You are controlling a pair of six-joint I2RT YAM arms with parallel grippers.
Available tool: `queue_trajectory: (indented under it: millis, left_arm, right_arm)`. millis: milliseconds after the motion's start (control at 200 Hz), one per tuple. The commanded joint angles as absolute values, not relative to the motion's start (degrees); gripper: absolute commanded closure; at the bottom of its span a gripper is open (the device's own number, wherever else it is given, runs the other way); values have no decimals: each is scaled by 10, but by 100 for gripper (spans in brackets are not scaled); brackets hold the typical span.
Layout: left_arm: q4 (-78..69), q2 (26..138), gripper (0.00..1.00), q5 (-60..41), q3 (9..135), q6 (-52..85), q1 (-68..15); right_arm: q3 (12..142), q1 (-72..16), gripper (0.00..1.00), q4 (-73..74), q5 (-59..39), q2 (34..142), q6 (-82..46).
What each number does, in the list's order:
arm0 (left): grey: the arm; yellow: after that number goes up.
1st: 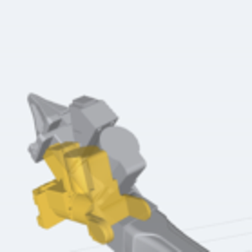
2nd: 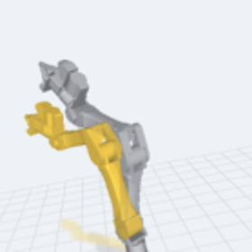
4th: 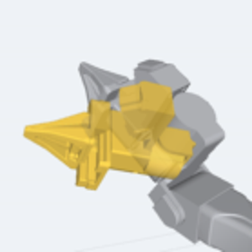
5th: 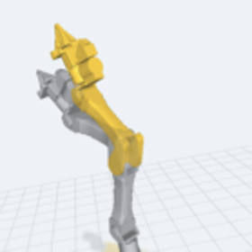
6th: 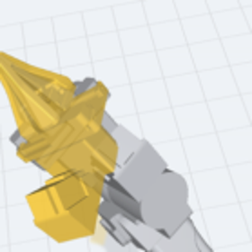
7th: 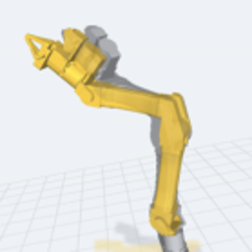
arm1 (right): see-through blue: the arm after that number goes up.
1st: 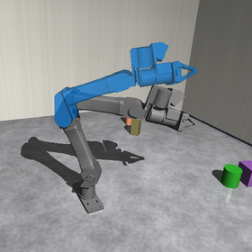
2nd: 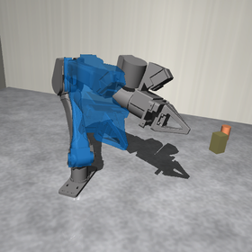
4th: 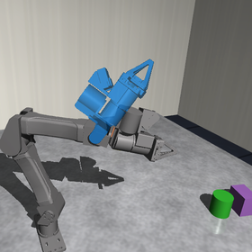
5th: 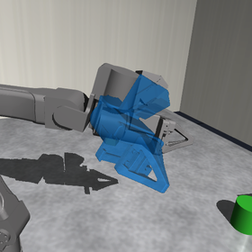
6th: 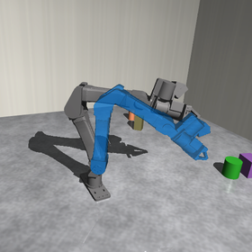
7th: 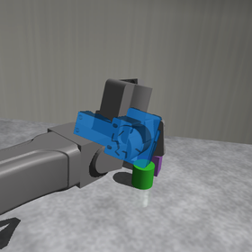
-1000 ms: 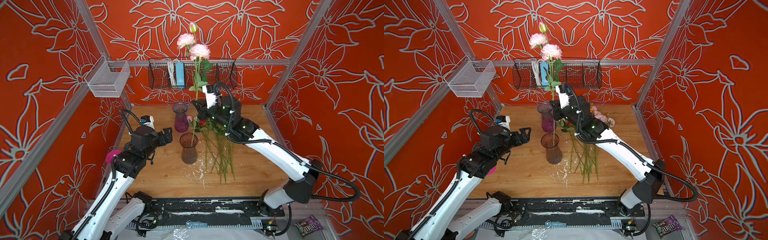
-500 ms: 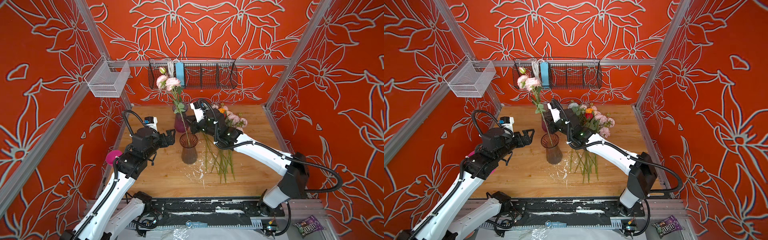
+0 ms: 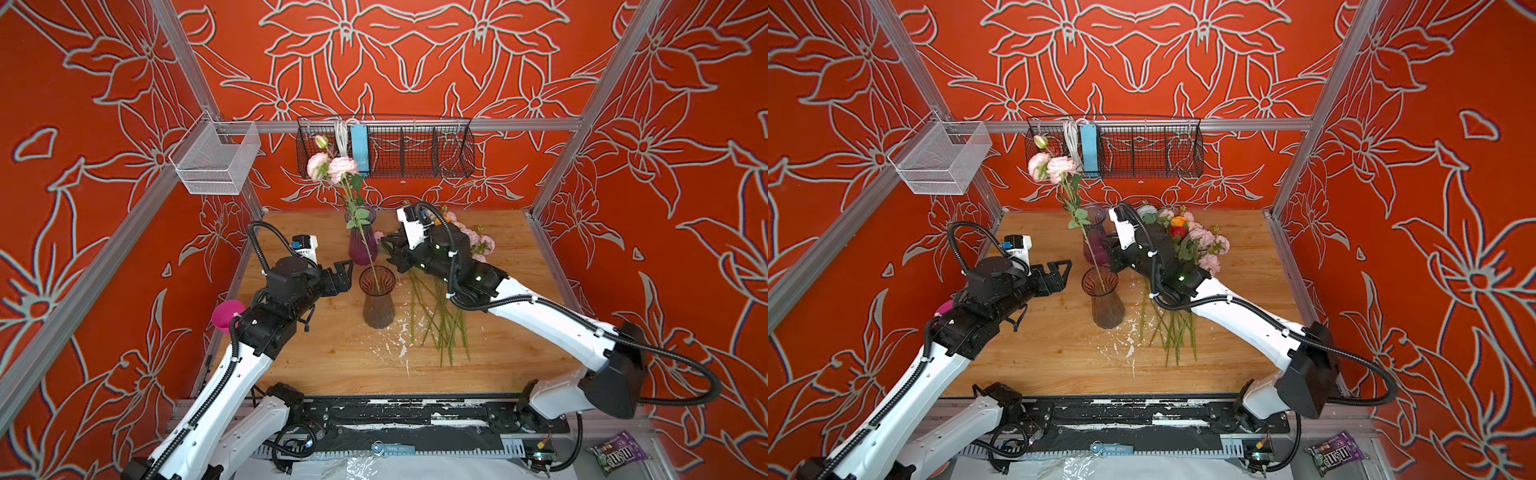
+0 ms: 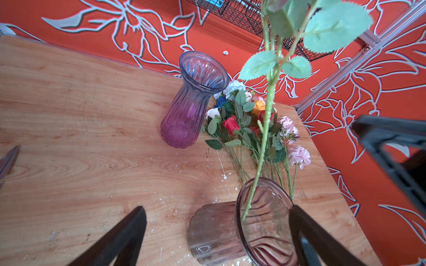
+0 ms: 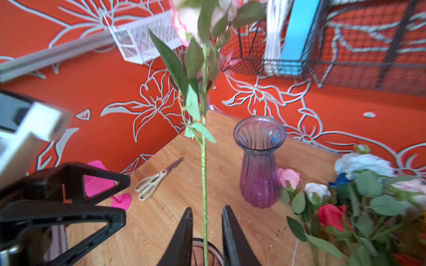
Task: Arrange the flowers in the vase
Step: 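Lower the rose stem into the vase with the right gripper while the left steadies it, then draw the left gripper back while the right gripper reaches into the flower pile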
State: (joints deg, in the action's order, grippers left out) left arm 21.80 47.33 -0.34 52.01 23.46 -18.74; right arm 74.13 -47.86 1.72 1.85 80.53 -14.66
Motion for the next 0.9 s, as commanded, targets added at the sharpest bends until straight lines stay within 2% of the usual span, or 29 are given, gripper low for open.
queue_trajectory:
  millis: [0,50,245,435,515,615,691,891]
  left_arm:
    - [217,437,6,-12,525,211,-185]
    - [228,413,6,8,529,207,-185]
    - [204,308,10,18,528,212,-185]
    - [127,320,10,-6,502,247,-185]
    - [126,359,10,31,487,269,-185]
    - [167,403,10,126,481,295,-184]
    - [198,427,6,178,479,311,-176]
    - [195,430,4,136,461,334,-132]
  right_arm:
    - [725,-473,69,-67,147,769,-188]
    - [720,-451,67,-130,178,757,-227]
    - [605,-306,64,-214,125,696,-284]
    - [581,-180,77,-264,-24,744,-282]
    - [587,-164,79,-280,-35,783,-273]
    - [593,-155,81,-284,-59,828,-263]
    - [599,-153,81,-282,-60,861,-260]
    - [614,-148,81,-277,-38,923,-267]
